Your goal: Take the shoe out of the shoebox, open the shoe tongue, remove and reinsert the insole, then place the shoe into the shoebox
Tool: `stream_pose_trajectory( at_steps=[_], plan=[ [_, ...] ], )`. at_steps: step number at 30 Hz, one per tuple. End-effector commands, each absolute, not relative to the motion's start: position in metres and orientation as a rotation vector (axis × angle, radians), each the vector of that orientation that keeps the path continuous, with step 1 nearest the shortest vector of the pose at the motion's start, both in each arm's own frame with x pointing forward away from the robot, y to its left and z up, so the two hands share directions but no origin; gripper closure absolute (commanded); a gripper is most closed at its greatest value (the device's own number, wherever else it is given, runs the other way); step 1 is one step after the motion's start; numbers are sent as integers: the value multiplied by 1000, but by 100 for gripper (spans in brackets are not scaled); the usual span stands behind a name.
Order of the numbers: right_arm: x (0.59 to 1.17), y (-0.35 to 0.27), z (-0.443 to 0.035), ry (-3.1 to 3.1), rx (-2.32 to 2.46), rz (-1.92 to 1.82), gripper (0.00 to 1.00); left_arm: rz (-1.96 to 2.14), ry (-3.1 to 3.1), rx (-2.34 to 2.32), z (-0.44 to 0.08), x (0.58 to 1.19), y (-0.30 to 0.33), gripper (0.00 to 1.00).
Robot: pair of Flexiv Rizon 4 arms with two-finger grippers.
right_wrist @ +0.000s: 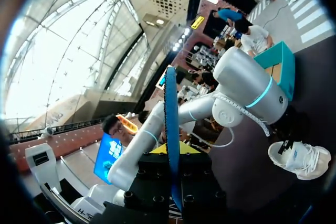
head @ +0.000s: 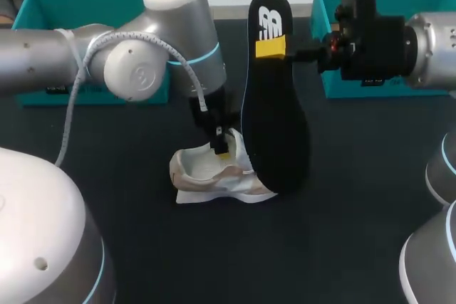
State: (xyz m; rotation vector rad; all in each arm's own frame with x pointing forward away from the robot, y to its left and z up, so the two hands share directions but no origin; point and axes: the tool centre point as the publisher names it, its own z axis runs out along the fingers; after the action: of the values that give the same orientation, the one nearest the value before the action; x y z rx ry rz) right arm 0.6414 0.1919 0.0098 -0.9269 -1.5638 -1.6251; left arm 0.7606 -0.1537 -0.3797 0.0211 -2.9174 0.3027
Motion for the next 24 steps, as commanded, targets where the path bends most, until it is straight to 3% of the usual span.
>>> stream_pose_trajectory(
  at_steps=[1, 11, 24],
  plan=[
    [642, 195, 10, -1565, -930, -1622, 100, 172, -2538, -386, -365, 779, -155, 100],
    [642, 195, 10, -1565, -930, -1622, 100, -19, -1967, -1050, -332, 773, -154, 100],
    [642, 195, 10, -1565, -930, -1622, 100, -28, -1972, -1063, -324, 772, -152, 100]
  ],
)
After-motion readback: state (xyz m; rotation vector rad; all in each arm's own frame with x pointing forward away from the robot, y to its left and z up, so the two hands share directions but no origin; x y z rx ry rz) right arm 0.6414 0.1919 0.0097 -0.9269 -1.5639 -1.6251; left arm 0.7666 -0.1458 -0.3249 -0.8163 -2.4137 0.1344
